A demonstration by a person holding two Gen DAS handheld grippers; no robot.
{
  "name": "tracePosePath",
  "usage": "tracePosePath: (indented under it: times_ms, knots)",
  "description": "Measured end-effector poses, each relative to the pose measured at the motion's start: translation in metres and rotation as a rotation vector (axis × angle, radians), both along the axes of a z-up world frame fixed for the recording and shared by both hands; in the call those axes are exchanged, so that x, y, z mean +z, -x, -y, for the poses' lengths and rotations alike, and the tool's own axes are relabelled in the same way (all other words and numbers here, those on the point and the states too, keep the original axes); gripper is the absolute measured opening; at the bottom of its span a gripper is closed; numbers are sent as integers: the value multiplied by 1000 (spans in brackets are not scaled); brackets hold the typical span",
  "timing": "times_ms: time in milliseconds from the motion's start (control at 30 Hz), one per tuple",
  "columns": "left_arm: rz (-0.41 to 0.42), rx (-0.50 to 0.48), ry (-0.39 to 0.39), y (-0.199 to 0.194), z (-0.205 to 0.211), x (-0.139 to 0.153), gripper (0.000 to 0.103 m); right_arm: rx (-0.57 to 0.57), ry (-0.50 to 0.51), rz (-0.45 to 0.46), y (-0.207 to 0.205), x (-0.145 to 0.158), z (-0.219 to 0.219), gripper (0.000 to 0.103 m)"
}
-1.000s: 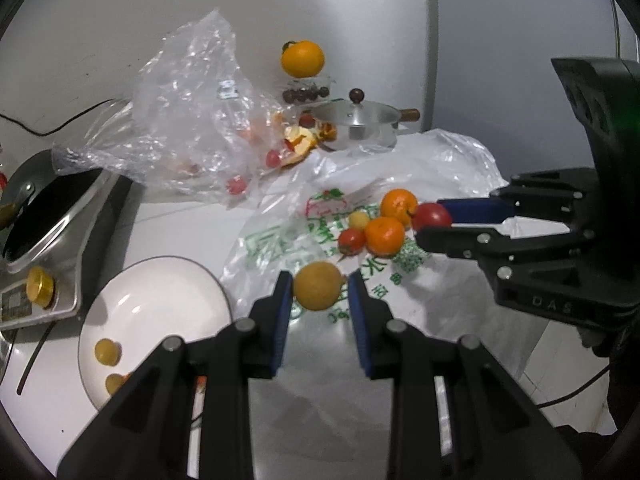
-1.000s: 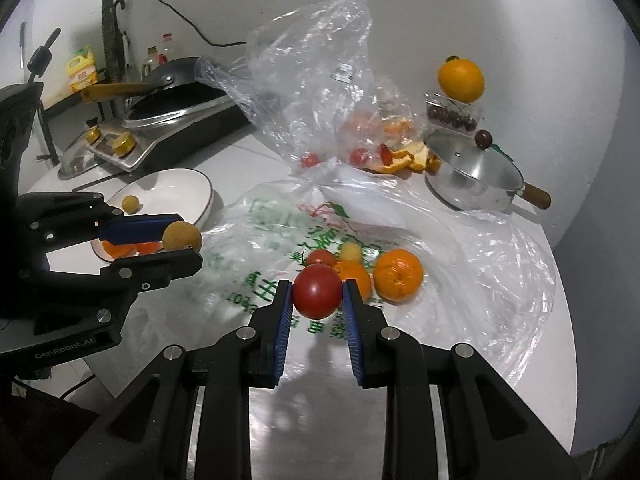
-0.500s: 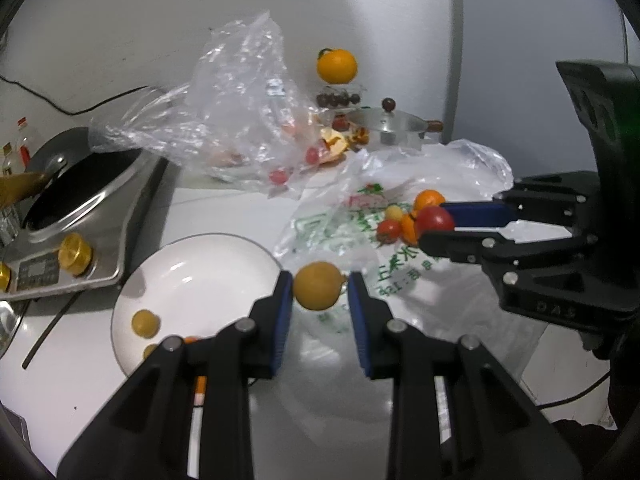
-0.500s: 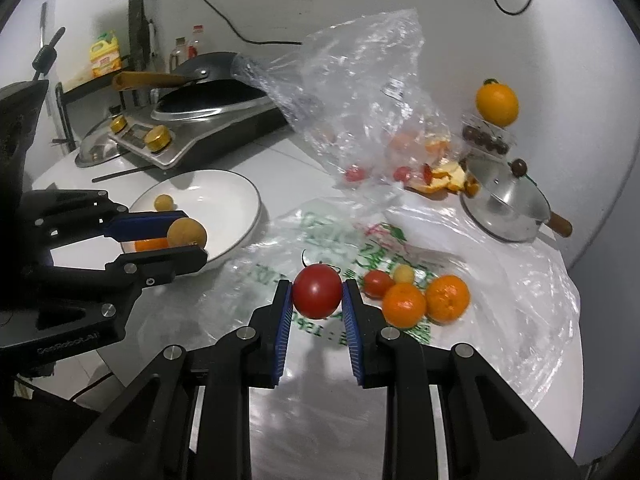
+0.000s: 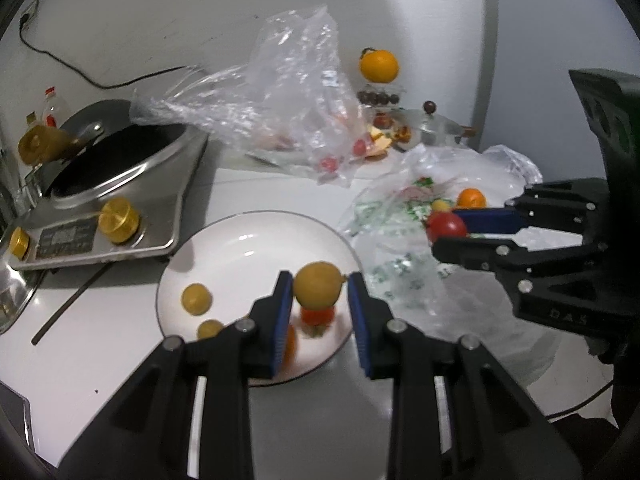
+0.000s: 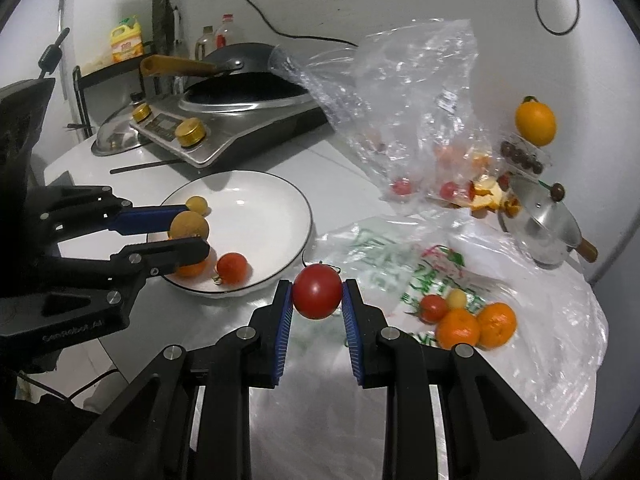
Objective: Organize fruits
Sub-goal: 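Carry the yellow fruit and the red tomato in both grippers over the white plate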
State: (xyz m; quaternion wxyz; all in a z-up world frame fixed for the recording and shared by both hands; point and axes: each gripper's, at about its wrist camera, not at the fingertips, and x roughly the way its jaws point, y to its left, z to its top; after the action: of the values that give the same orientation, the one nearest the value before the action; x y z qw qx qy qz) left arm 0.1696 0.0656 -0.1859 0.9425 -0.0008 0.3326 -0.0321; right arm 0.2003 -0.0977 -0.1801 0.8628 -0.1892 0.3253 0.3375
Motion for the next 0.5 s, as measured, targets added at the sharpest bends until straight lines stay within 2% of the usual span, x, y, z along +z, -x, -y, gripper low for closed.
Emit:
tracePosePath:
  times_ms: [500]
  knots:
    - [-49,47,3,-27,-23,-22,29,16,13,-41,-21,-17,-17,27]
